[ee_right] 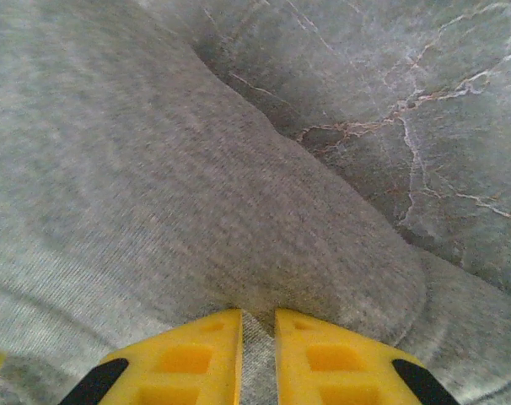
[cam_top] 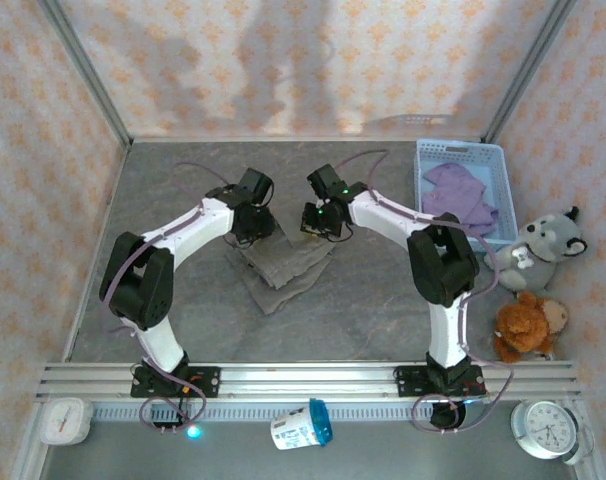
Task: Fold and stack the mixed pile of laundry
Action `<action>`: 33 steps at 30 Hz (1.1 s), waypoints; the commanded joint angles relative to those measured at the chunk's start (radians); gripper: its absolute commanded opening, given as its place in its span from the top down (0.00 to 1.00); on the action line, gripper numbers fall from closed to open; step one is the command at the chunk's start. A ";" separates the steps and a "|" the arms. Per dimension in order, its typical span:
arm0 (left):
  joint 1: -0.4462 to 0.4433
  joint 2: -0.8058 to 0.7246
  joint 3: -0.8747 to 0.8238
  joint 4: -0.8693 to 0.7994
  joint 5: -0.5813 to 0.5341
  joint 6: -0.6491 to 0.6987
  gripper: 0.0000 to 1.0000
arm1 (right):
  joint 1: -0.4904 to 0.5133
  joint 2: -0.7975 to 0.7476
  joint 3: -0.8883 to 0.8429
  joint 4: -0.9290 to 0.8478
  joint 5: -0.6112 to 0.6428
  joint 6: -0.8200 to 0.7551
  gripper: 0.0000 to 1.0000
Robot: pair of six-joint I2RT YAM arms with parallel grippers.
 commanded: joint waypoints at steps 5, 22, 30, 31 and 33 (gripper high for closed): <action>0.026 -0.004 -0.163 -0.010 -0.068 0.005 0.89 | -0.016 0.051 -0.108 0.067 -0.031 0.041 0.82; 0.035 0.389 0.612 -0.176 0.072 0.332 0.63 | 0.108 -0.241 -0.321 0.098 -0.096 0.183 0.79; 0.030 0.205 0.541 -0.180 0.210 0.322 0.54 | -0.004 -0.333 -0.180 -0.052 -0.002 0.059 0.76; 0.027 0.154 0.467 -0.137 0.233 0.298 0.58 | -0.028 -0.329 -0.176 -0.043 -0.010 0.058 0.76; 0.014 0.062 0.310 -0.051 0.268 0.241 0.66 | -0.061 -0.302 -0.156 -0.022 -0.040 0.058 0.76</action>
